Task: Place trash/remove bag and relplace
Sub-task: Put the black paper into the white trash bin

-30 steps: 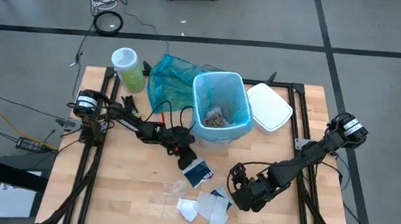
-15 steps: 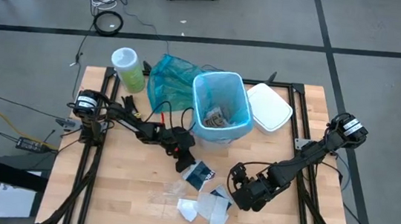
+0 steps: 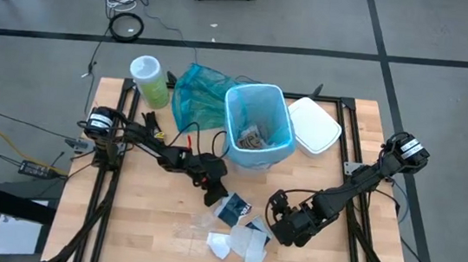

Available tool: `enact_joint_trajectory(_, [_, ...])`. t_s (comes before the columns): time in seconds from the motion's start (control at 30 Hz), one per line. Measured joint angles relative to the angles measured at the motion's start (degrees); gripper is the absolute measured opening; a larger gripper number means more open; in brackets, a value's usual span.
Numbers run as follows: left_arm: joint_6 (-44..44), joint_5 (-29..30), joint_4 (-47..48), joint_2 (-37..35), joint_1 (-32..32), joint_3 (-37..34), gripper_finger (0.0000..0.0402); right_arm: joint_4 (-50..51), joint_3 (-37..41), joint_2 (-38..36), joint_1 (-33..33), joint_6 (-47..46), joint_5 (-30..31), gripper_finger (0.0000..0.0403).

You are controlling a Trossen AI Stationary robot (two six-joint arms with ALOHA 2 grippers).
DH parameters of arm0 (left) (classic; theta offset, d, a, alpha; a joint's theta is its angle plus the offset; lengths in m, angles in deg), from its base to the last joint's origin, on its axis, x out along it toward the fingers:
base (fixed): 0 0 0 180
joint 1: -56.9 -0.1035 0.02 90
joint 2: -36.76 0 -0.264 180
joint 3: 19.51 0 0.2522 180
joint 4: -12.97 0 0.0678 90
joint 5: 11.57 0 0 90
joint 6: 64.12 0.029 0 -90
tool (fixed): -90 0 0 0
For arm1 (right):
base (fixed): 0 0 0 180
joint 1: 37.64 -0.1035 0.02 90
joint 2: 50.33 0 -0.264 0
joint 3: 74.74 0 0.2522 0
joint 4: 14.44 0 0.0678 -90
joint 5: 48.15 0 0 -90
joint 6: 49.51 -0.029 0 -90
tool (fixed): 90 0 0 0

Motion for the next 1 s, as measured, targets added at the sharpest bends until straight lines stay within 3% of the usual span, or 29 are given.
enact_joint_trajectory(0.1, [-0.18, 0.08, 1.05, 0.00, 0.28, 0.00, 0.0010, 0.52, 0.00, 0.00, 0.00, 0.01, 0.82, 0.0227])
enact_joint_trajectory(0.27, [-2.48, 0.13, 1.09, -0.04, 0.31, 0.00, 0.0004, 1.34, 0.00, 0.00, 0.00, -0.03, 1.04, 0.0227])
enact_joint_trajectory(0.47, [-6.20, -3.94, 3.05, -2.64, -0.81, 0.00, 0.0002, 2.64, 0.00, 0.00, 0.00, -1.50, 1.02, 0.0227])
enact_joint_trajectory(0.73, [-5.64, -4.54, 13.34, -12.52, -3.25, 0.00, 0.0001, 2.72, 2.66, 0.00, -0.30, -6.28, 1.04, 0.0228])
enact_joint_trajectory(1.0, [-6.14, -13.28, 27.84, -27.52, -5.57, 0.00, 0.0001, 2.69, 5.80, 0.02, -1.28, -15.35, 1.03, 0.0228])
